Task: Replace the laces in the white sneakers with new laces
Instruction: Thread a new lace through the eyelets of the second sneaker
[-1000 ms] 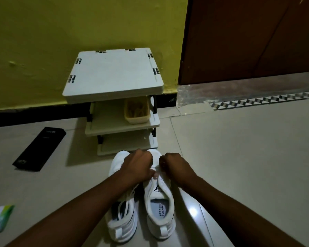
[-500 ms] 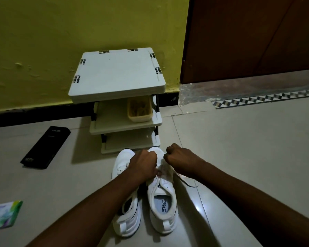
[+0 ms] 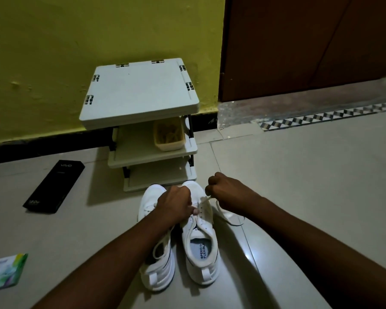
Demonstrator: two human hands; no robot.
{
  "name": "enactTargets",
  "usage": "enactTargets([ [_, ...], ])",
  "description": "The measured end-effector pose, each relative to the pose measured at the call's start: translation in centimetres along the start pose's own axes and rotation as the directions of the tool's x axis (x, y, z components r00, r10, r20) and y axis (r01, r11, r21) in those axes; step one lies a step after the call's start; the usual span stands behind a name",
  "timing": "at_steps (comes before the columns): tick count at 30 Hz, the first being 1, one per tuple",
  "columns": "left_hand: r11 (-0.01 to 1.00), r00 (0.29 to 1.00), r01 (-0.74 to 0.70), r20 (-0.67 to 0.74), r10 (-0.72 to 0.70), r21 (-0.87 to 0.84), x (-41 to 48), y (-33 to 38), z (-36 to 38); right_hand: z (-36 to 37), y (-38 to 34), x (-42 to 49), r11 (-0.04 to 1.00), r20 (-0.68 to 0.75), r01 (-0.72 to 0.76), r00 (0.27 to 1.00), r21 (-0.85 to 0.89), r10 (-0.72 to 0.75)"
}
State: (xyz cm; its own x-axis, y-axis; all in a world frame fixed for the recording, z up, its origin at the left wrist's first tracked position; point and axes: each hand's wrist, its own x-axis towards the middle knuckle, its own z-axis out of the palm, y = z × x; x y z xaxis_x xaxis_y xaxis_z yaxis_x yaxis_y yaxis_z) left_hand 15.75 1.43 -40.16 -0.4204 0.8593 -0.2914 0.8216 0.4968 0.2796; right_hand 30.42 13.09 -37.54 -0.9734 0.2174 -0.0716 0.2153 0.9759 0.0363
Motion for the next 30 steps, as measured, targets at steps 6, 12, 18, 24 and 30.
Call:
enactTargets([
  [6,0.994,0.978,-0.111,-0.182,0.105,-0.018,-1.8,-1.4,-1.1,-0.3,-0.1,-0.7,0.865,-0.203,-0.056,0.963,0.498,0.179],
  [12,0.572,0.925,-0.285,-0.377,-0.044,-0.769,-5.7,1.5,-11.1,-7.7,-1.6,-1.5,0.530,-0.455,0.136,0.711,0.837,0.536],
  [18,0.411,0.832,-0.459,-0.543,-0.114,-0.788,-10.5,5.4,-23.4,-20.9,-3.1,-2.3,0.331,-0.483,0.357,0.552,0.874,0.679],
  [24,0.246,0.784,-0.573,-0.610,-0.112,-0.782,-15.0,8.7,-30.8,-30.4,-4.5,-3.9,0.200,-0.484,0.506,0.527,0.839,0.698],
  [30,0.169,0.813,-0.558,-0.576,-0.084,-0.812,-17.8,10.6,-33.5,-34.6,-6.2,-4.7,0.214,-0.533,0.553,0.518,0.805,0.669],
])
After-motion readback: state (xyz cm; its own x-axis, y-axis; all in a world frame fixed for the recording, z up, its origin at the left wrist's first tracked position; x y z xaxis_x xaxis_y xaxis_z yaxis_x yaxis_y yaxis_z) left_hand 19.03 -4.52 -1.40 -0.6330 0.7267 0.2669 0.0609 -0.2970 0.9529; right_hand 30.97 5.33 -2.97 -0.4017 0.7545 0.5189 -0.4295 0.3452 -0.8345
